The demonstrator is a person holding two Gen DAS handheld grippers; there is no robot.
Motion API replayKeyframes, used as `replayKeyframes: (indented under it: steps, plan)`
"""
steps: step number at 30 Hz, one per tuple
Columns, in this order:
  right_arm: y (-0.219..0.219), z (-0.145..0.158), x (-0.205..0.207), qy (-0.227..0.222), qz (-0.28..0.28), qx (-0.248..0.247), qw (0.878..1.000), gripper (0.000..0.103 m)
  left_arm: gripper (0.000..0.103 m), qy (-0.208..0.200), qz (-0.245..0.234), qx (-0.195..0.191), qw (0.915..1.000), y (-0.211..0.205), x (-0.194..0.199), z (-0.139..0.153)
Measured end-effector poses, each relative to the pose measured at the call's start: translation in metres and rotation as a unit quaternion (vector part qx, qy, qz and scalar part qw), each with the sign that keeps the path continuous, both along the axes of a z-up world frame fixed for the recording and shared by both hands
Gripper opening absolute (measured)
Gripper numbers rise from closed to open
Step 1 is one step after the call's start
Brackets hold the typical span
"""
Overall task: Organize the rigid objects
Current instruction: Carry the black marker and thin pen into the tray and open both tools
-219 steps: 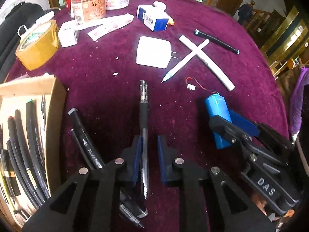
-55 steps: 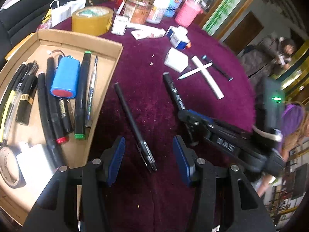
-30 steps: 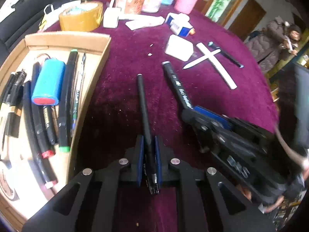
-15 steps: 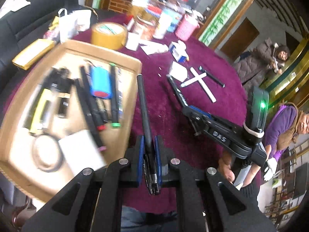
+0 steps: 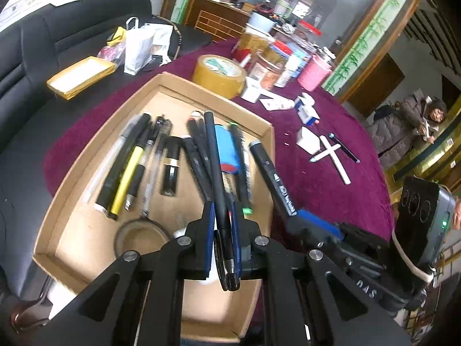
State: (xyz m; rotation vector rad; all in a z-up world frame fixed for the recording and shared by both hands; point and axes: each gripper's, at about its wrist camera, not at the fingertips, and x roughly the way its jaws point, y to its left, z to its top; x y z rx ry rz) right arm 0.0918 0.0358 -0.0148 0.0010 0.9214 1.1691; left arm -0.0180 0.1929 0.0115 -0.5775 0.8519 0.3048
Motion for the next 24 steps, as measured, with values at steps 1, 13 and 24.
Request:
replayKeyframes:
  steps: [1,13,24]
  plan:
    - [0.008,-0.002,0.0,0.004,0.002,-0.004,1.0,0.015,0.009,0.002,0.002,-0.006,1.0,0.006,0.003,-0.004]
    - [0.082,-0.015,0.01,0.035,-0.001,-0.034,0.999,0.015,0.009,0.02,-0.016,-0.013,0.9996,0.056,0.018,-0.018]
    - [0.109,-0.022,0.013,0.027,-0.024,-0.064,0.997,0.015,0.009,0.053,-0.025,-0.004,0.9983,0.071,0.031,-0.039]
